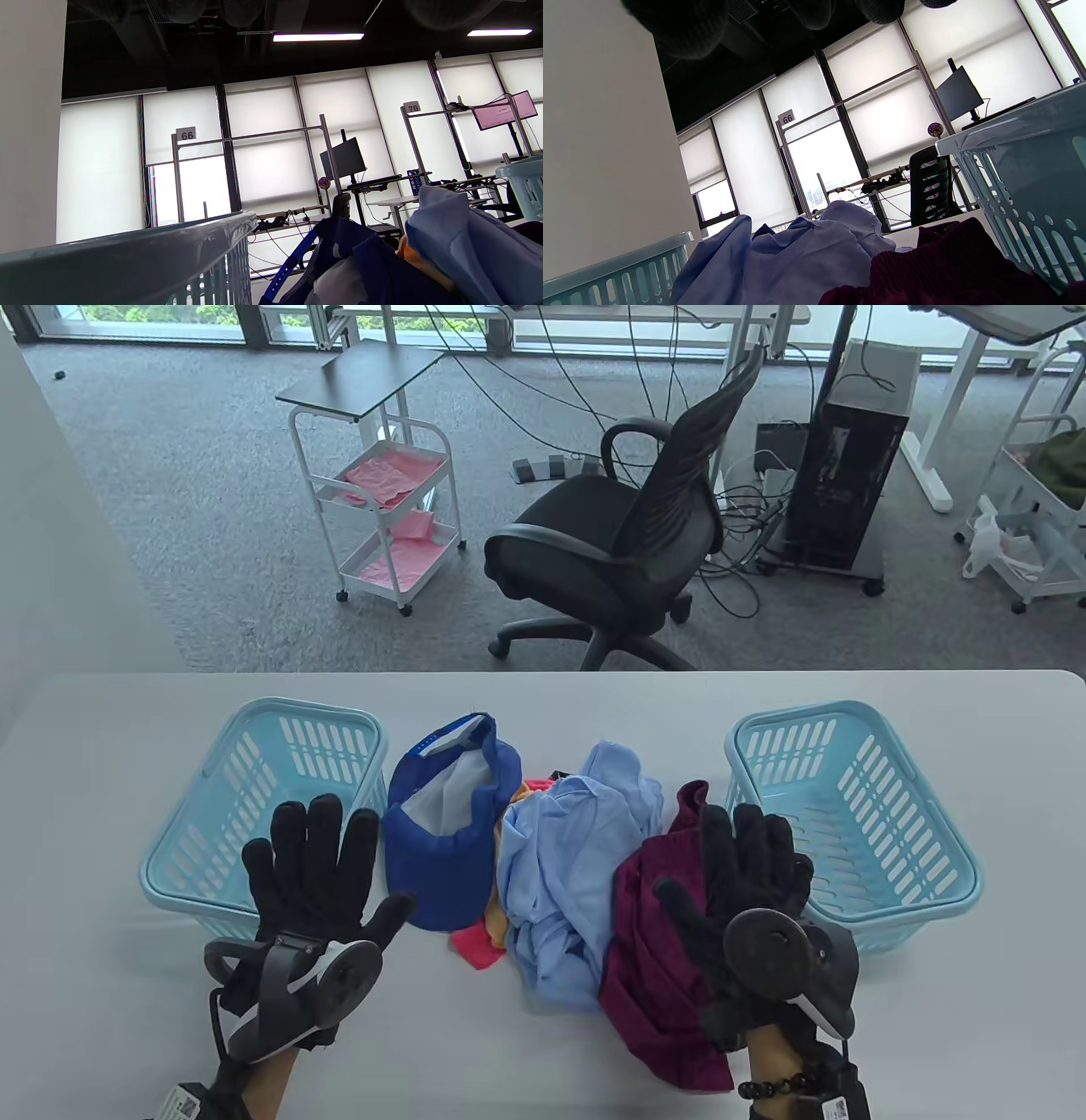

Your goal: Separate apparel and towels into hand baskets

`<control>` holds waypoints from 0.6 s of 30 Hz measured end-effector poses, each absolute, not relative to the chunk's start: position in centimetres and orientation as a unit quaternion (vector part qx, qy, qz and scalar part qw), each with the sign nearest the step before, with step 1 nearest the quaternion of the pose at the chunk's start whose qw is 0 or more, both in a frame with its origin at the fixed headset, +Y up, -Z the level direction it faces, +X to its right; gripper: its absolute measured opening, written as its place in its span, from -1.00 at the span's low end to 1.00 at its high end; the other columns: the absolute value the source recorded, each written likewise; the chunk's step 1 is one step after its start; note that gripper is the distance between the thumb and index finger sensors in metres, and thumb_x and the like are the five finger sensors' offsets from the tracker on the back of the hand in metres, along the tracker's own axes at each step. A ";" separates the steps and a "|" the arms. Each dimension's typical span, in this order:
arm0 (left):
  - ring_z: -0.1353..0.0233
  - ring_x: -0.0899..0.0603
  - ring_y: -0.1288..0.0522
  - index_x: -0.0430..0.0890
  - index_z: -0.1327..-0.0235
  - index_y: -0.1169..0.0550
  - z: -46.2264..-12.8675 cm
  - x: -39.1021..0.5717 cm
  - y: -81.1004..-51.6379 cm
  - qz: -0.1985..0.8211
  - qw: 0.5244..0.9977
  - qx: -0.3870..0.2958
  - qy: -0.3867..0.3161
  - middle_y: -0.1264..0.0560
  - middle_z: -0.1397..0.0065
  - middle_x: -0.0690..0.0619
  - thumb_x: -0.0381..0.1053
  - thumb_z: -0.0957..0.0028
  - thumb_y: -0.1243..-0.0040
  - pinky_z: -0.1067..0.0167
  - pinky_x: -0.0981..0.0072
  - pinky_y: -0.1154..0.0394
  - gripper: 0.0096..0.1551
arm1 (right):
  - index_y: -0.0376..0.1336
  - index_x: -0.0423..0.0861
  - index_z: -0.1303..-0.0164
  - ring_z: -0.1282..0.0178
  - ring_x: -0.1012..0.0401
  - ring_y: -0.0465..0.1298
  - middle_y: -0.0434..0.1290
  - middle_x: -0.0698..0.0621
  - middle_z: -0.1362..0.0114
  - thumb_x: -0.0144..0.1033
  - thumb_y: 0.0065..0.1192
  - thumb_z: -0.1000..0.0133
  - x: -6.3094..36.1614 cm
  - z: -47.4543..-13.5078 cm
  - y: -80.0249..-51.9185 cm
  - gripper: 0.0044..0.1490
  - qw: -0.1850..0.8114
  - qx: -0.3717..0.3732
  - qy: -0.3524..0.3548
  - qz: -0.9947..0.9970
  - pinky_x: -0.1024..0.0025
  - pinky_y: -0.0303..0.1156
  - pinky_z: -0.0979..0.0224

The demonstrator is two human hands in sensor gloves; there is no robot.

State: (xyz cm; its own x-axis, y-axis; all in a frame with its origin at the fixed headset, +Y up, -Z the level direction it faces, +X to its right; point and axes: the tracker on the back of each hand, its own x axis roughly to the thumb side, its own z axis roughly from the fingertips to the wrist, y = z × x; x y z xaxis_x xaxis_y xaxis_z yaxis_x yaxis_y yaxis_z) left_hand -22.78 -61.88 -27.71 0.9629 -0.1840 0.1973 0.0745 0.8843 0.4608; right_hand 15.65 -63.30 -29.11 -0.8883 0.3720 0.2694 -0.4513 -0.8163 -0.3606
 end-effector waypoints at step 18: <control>-0.71 -0.61 -0.06 -0.06 -0.75 0.06 -27.6 -22.2 -62.1 -0.063 0.963 0.230 -0.124 0.01 -0.79 -0.35 0.48 -0.21 0.14 -0.47 -0.62 -0.14 0.03 | -0.17 -0.28 -0.75 -0.55 -0.57 0.13 -0.13 -0.54 -0.70 0.29 0.20 -0.16 13.2 -29.4 -64.0 0.25 0.192 0.108 -0.150 0.964 -0.59 0.17 -0.45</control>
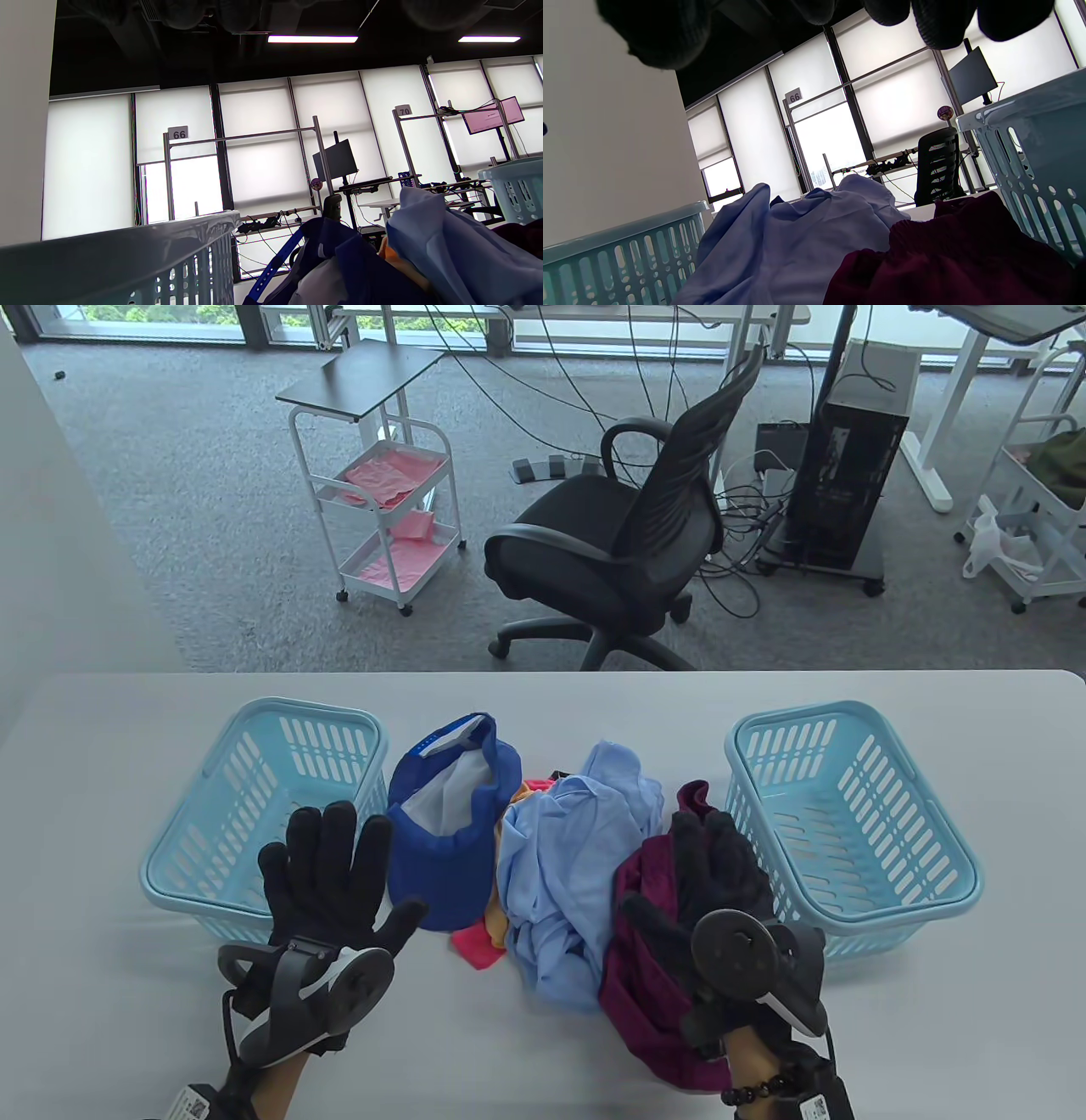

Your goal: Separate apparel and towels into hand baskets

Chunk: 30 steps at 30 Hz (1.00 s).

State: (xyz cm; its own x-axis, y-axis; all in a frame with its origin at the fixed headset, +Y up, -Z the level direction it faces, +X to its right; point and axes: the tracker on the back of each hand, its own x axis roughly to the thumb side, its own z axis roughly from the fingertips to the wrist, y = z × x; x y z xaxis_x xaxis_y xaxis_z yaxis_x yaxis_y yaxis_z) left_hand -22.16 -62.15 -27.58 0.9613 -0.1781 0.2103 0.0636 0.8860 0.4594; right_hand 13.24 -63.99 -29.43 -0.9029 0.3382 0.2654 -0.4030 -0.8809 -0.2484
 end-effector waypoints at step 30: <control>-0.70 -0.59 -0.12 -0.07 -0.75 0.02 -27.3 -21.6 -62.1 -0.063 0.964 0.222 -0.135 -0.05 -0.79 -0.33 0.47 -0.21 0.14 -0.47 -0.60 -0.17 0.02 | -0.14 -0.35 -0.63 -0.29 -0.26 0.53 0.30 -0.37 -0.47 -0.35 0.55 -0.05 12.1 -34.7 -76.1 0.17 -0.056 -0.058 0.129 0.988 -0.04 0.65 -0.28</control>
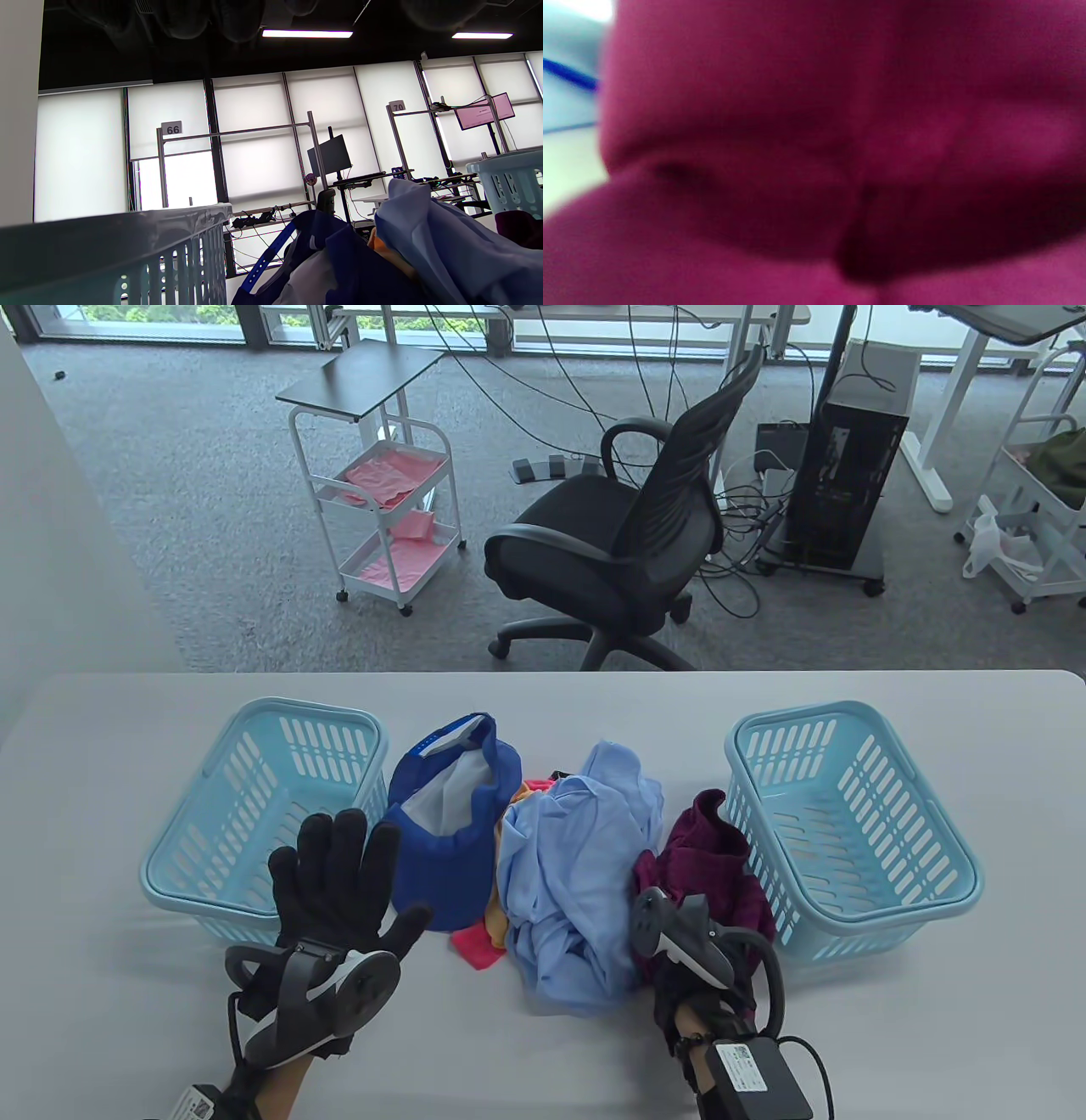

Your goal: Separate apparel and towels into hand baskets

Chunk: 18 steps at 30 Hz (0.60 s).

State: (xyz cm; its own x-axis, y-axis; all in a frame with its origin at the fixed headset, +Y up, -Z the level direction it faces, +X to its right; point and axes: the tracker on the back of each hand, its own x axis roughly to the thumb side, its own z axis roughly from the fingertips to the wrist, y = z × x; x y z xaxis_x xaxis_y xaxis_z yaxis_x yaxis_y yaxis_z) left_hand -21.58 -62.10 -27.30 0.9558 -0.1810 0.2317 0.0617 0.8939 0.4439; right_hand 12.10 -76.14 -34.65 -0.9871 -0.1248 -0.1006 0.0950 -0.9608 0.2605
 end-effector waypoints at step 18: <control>-0.70 -0.57 -0.14 -0.08 -0.75 0.01 -26.6 -21.0 -61.8 -0.052 0.957 0.236 -0.159 -0.07 -0.78 -0.32 0.47 -0.21 0.14 -0.47 -0.59 -0.19 0.01 | 0.38 -0.18 -0.35 0.28 -0.03 0.75 0.60 -0.34 -0.11 -0.37 0.50 -0.11 13.0 -28.8 -59.2 -0.41 -0.135 0.119 0.232 -0.956 0.36 0.76 0.29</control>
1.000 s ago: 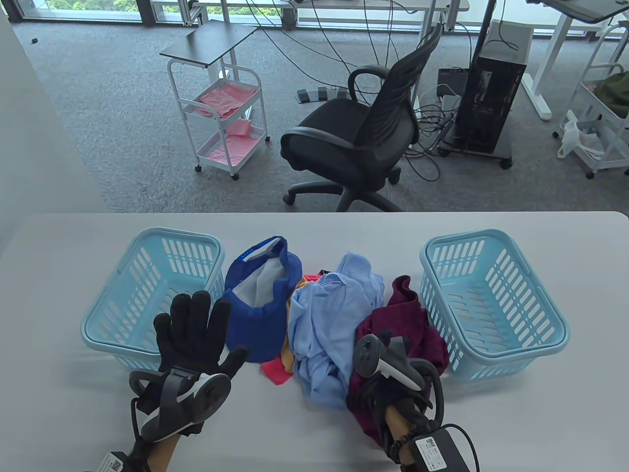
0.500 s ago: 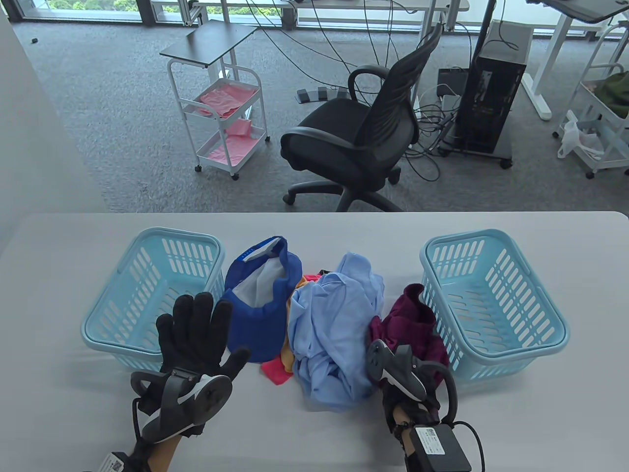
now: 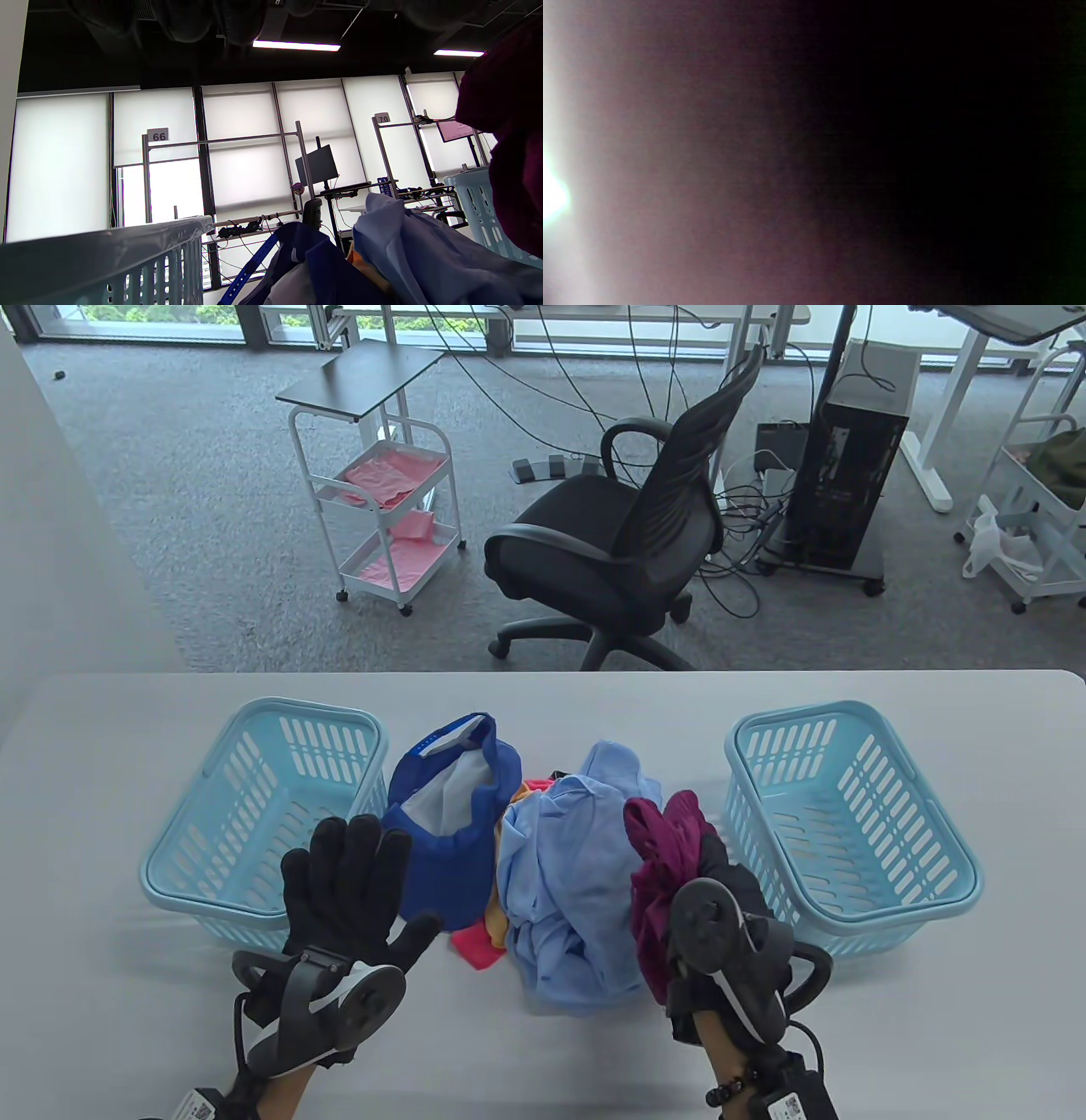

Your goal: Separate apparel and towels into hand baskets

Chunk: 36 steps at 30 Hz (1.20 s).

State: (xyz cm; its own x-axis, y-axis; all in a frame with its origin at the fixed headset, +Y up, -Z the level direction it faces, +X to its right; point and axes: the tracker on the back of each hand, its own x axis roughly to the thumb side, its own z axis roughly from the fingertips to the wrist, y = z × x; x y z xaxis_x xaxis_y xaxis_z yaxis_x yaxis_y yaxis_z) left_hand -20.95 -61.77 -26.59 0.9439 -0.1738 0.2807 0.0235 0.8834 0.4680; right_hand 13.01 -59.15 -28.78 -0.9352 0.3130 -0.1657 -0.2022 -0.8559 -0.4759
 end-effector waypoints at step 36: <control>-0.70 -0.58 -0.14 -0.08 -0.75 0.01 -26.7 -20.2 -62.0 -0.066 0.958 0.225 -0.163 -0.08 -0.78 -0.32 0.46 -0.21 0.15 -0.47 -0.59 -0.19 0.01 | -0.01 -0.38 -0.66 -0.48 -0.51 0.22 0.01 -0.57 -0.60 -0.07 0.34 -0.19 21.2 -41.8 -55.2 0.03 0.060 -0.162 -0.076 0.982 -0.46 0.25 -0.43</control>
State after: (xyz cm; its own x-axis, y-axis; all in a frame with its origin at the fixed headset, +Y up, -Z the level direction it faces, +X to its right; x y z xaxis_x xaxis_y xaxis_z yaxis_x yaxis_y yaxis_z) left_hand -20.23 -61.98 -26.68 0.9381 -0.2005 0.2824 0.0536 0.8896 0.4536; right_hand 21.22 -55.24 -41.84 -0.9406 0.1418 -0.3086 -0.0926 -0.9813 -0.1687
